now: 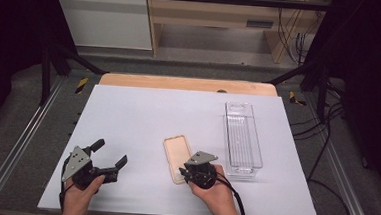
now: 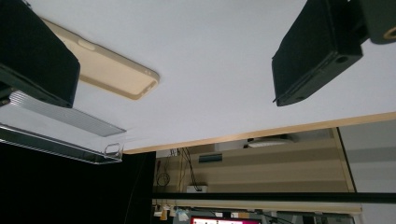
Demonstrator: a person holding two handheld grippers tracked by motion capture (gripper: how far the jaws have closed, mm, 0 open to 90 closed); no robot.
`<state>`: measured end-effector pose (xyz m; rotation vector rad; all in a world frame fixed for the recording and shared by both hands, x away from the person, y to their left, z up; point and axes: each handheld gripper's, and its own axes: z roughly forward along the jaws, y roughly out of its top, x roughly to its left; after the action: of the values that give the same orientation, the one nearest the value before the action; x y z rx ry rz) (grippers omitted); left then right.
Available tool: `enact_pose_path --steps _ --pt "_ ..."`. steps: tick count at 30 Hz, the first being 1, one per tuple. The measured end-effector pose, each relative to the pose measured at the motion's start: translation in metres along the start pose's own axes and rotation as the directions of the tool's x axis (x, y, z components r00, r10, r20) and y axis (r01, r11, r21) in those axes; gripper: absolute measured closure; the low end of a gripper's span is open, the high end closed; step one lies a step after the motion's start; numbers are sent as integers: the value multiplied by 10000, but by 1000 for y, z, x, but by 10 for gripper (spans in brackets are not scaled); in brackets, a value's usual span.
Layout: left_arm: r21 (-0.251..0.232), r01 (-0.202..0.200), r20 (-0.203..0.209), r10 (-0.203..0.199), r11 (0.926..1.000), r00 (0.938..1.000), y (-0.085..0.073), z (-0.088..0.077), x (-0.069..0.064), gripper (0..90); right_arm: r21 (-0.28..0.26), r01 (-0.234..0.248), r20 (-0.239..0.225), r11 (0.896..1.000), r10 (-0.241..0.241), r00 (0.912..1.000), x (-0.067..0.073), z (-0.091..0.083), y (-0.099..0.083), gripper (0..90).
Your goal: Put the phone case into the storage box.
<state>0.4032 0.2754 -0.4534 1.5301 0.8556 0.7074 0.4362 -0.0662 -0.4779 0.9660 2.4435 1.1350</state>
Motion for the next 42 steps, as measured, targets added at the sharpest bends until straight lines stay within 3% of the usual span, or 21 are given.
enact_pose_path --steps 5,10,24,42 --pt "49 -86 68 86 10000 9999 0 2 -2 9 491 -162 -178 9987 171 9997 -2 -1 -6 890" --pt "85 -100 76 99 9999 9999 0 2 -2 9 1037 -477 -402 9935 521 9978 -4 -8 -6 900" --pt "135 -161 81 160 9998 9998 0 2 -3 10 1569 -311 -392 9871 377 9985 -10 -34 -23 900" --pt "187 -191 150 188 9996 9997 -1 2 -4 12 2238 62 -440 9746 37 9990 -20 -47 -27 900"
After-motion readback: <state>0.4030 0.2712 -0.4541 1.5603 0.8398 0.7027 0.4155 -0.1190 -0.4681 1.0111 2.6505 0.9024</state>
